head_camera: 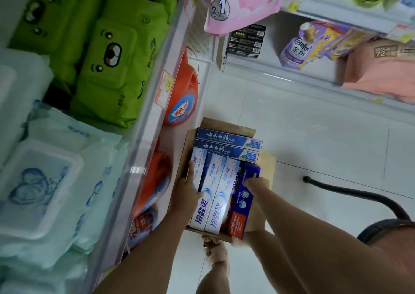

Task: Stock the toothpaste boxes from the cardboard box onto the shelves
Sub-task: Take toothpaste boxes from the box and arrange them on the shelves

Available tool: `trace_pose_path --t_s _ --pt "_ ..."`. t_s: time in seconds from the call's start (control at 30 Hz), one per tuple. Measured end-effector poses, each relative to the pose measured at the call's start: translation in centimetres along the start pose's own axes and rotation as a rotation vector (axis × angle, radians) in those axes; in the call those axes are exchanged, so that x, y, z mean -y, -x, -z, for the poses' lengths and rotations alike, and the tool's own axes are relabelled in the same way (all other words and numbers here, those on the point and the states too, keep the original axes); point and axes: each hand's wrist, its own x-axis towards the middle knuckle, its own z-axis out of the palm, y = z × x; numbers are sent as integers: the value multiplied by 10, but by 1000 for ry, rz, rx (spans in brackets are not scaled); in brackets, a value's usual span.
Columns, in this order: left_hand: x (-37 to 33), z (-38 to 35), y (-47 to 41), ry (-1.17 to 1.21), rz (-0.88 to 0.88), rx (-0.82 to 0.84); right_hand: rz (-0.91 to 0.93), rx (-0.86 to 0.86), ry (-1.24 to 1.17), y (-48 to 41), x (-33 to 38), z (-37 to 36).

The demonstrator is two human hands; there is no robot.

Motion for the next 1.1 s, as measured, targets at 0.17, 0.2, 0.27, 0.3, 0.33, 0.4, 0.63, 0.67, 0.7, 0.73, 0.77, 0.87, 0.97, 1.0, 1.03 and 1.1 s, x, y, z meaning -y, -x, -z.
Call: trace_pose_path --t_s 0.17,0.2,0.27,0.3,0.33,0.4,0.63,0.67,0.7,0.73,0.77,0.87,0.97,1.0,1.03,1.1 --pt "2 7 -4 76 6 35 40 22 -22 2 1 0" --pt "3 8 -3 84 5 42 56 47 -2 6 3 -1" --pt "2 8 0 89 18 37 78 122 98 11 7 -7" --pt "0 8 2 82 25 33 96 146 158 14 11 -8" --pt "-3 8 5 68 31 32 112 152 207 16 15 -10" --pt "-7 7 10 17 57 41 121 175 310 15 21 -13" --pt "-34 6 11 -66 159 2 77 222 481 12 43 -12" --pt "-41 6 11 -66 164 -54 56 251 484 13 44 -12" --pt "-47 3 11 -54 158 -124 43 274 486 12 48 -11" --pt "-53 0 11 -38 148 -179 29 295 488 12 51 -9" --pt "-59 -4 13 -9 149 -205 12 317 492 10 53 -8" --pt "-62 -24 22 43 215 -238 -10 411 494 10 57 -3" --pt "-59 -46 31 20 243 -329 78 530 589 3 58 0" --pt "-58 -55 34 6 217 -377 150 533 710 1 59 1" --pt "-58 -63 38 0 178 -412 273 534 913 -3 61 2" --pt "-57 -80 48 -44 136 -462 615 497 1475 -8 66 4"
